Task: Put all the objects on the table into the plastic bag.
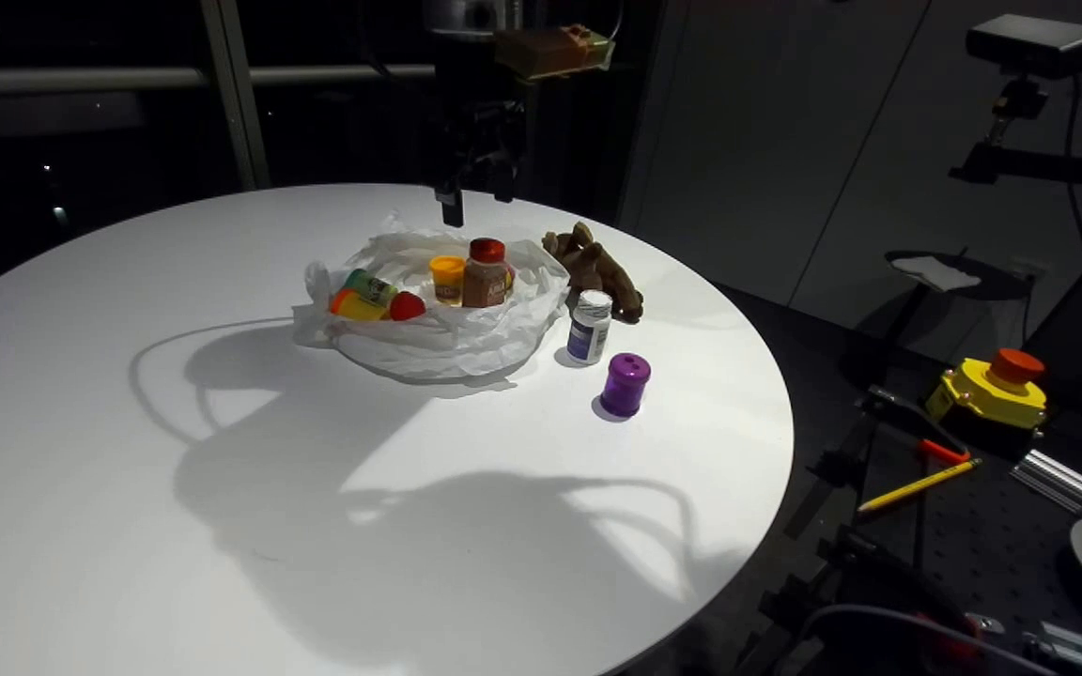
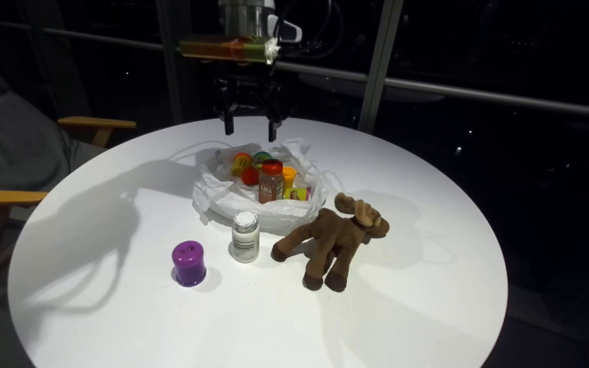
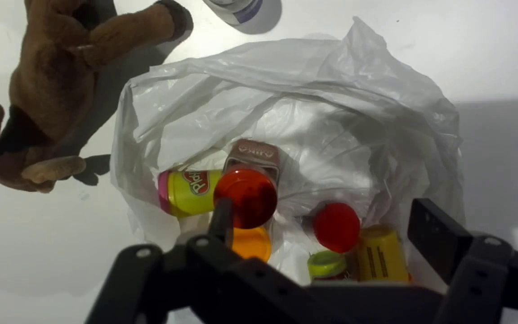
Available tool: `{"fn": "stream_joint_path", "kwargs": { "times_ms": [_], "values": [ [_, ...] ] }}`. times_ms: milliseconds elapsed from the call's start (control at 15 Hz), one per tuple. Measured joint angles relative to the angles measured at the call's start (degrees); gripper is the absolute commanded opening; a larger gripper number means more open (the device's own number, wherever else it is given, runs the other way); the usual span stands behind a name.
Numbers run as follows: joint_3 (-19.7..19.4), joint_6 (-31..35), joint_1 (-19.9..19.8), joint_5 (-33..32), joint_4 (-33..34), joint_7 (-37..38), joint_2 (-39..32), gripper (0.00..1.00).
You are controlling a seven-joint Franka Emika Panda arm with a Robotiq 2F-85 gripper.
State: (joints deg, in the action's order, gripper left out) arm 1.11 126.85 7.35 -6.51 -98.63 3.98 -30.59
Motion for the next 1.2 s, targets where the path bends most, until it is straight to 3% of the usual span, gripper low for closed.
{"fn": "stream_joint_path", "kwargs": {
  "times_ms": [267, 600, 867, 1200],
  "values": [
    [0.0, 6.1, 0.2, 0.0, -11.4, 2.2, 11.5, 1.00],
    [-0.1, 6.7, -2.8, 2.9, -24.6, 0.4, 21.7, 1.00],
    [-0.1, 8.8, -6.1, 9.1, -28.9, -9.3, 20.3, 1.00],
    [-0.1, 12.2, -8.0, 9.7, -29.3, -13.7, 13.7, 1.00]
  ]
}}
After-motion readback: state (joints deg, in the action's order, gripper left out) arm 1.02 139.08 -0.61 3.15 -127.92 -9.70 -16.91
